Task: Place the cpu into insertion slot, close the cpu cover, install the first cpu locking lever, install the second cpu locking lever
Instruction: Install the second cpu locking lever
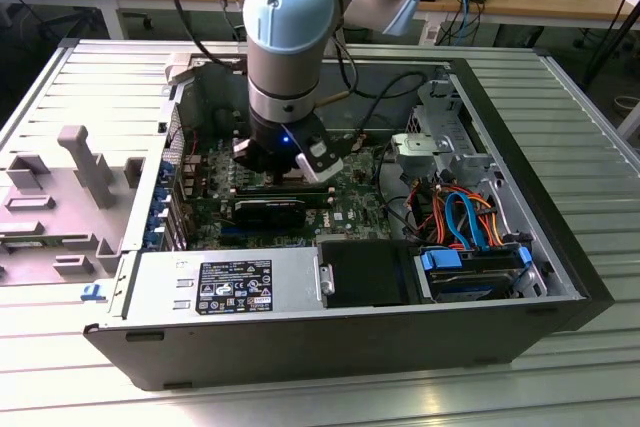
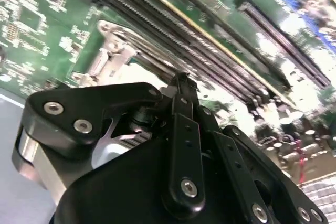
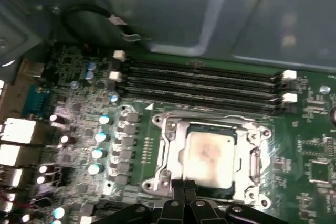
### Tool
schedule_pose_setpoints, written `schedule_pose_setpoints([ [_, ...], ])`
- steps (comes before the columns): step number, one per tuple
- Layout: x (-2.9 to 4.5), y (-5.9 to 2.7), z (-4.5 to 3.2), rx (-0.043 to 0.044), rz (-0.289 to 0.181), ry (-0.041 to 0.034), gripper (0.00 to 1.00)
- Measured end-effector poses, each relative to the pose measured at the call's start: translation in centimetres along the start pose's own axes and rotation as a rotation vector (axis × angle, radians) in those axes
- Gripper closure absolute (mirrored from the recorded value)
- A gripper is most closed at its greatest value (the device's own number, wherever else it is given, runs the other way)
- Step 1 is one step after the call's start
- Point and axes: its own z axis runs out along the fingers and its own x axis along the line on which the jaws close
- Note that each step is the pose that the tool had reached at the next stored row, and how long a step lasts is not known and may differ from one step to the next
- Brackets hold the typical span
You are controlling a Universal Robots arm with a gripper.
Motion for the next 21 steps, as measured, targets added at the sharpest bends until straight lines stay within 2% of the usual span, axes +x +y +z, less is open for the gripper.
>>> schedule_pose_setpoints([
  [2,-0.34,0.81,0.17,-0.0003,0.0,0.0015,0.89],
  [3,-0.54,1.96,0.38,-0.0001,0.0,0.0014,0.89],
  [4,-0.7,2.67,0.51,0.0038,0.001,0.0021,0.89],
  [5,-0.81,3.0,0.59,0.0097,0.001,0.0028,0.89],
  [6,-0.89,3.19,0.62,0.0191,0.001,0.0041,0.89],
  [8,-1.08,3.42,0.67,0.0457,0.003,0.0077,0.89],
  [10,-1.24,3.57,0.69,0.0773,0.004,0.0122,0.89],
  [11,-1.41,3.66,0.71,0.11,0.006,0.017,0.89],
  [12,-1.54,3.72,0.72,0.1359,0.007,0.0208,0.89],
  [13,-1.64,3.77,0.71,0.1528,0.008,0.0235,0.89],
  [15,-2.08,3.97,0.47,0.1941,0.011,0.0304,0.89],
  [16,-2.16,4.06,0.01,0.198,0.011,0.0312,0.89],
  [19,-2.28,4.32,-1.25,0.1986,0.012,0.0322,0.89],
  [20,-2.26,4.58,-2.44,0.1986,0.012,0.0323,0.89],
  [21,-2.25,4.71,-3.02,0.1986,0.012,0.0323,0.89],
])
